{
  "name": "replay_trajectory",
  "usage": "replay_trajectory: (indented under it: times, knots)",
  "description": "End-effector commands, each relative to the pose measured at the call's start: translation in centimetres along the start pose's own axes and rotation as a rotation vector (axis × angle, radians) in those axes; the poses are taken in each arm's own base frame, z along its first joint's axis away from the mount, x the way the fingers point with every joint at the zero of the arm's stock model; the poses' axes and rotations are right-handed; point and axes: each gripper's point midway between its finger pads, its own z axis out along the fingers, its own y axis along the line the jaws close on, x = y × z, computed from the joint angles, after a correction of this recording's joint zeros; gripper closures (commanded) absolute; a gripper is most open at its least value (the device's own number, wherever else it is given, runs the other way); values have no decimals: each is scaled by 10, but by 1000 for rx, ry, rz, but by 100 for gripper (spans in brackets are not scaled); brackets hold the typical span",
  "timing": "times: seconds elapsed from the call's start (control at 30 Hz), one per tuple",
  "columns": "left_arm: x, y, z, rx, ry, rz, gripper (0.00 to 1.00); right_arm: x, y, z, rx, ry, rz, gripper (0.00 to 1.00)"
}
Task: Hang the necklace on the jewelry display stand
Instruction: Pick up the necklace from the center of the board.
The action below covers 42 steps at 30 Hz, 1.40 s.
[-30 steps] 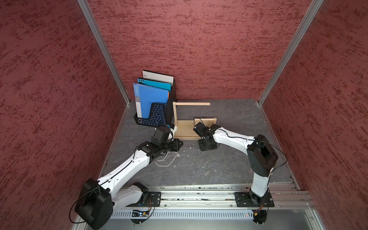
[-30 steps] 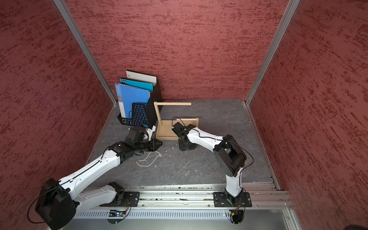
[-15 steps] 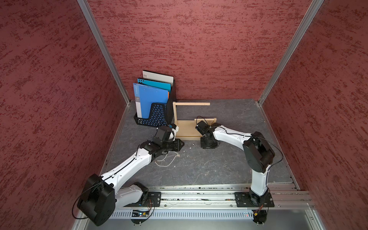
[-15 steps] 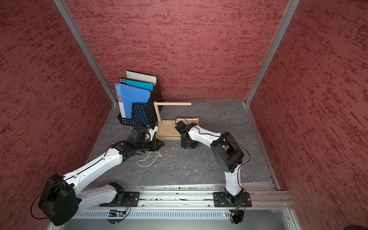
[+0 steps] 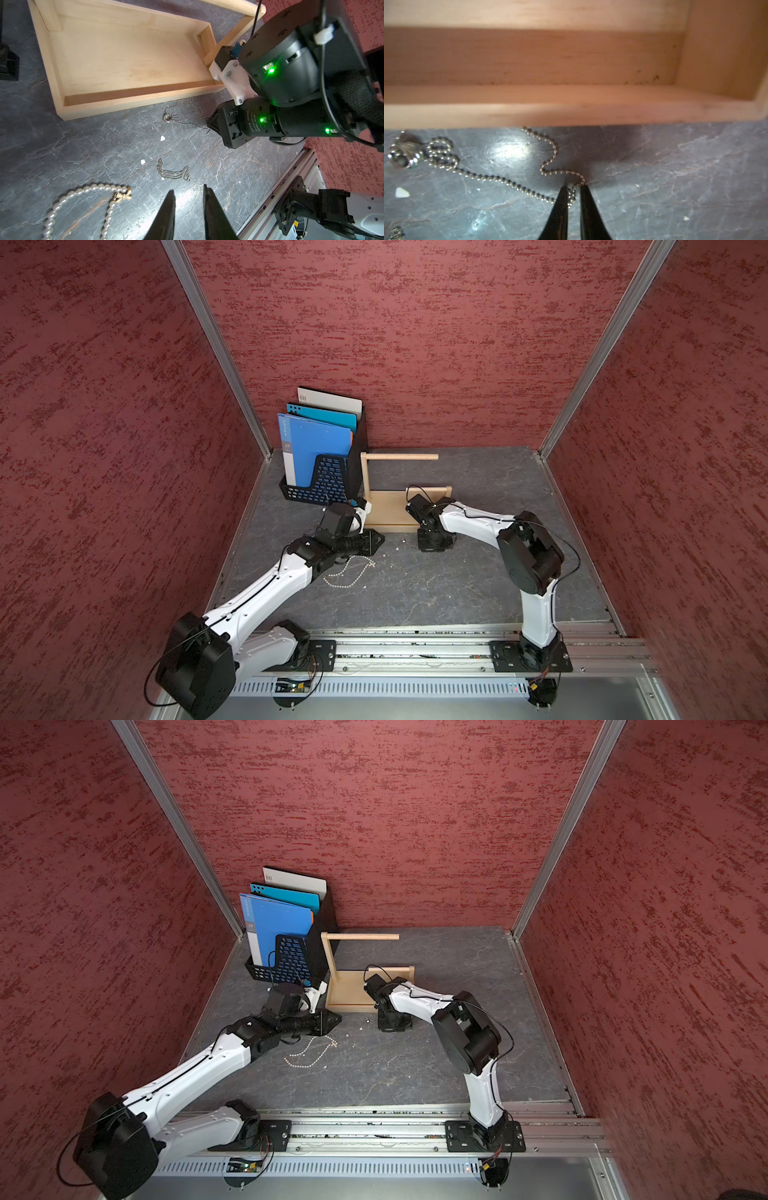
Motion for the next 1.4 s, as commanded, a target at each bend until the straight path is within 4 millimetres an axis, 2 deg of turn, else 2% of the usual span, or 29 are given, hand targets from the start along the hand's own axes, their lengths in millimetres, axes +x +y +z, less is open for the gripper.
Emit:
replay_trajectory:
  times: [0.0,0.1,0.27,0.37,0.57,0.63,0.7,0.73,0.77,0.8,0.9,0.97,1.1,1.2,1.37]
  knots:
    - [-7,-8,-4,13,-5,35,74,29,-32,3,70,51,-15,98]
    - [-12,-11,-3,21,-6,46,74,53,-52,1,74,64,-7,100]
    - [-23,-20,2,38,13,84,73,77,-81,-17,82,30,-9,100]
    - [-30,-26,6,51,12,120,73,75,-87,-36,70,-24,-4,100]
    - [-36,-41,13,118,-21,197,70,47,-91,-86,45,-193,12,100]
    - [-37,-45,15,131,-21,207,70,39,-80,-90,-5,-218,14,97]
    - [-34,-52,16,155,1,234,69,35,-57,-83,-101,-201,-26,77]
    - [-31,-52,18,148,17,252,68,37,-51,-72,-99,-162,-32,66]
    - [-27,-50,20,135,40,270,67,36,-45,-65,-103,-132,-45,58]
    - [-24,-48,24,121,62,285,66,36,-39,-60,-111,-113,-64,54]
    - [-15,-35,33,60,114,292,64,27,-22,-51,-149,-123,-136,52]
    - [-10,-31,36,57,119,279,64,21,-22,-46,-114,-116,-175,55]
    - [-3,-30,36,64,113,265,63,32,-42,-35,6,-34,-127,56]
    - [-1,-28,37,60,112,263,63,44,-51,-22,19,-9,-60,53]
    - [3,-30,45,73,144,282,63,55,-63,-9,49,31,-2,55]
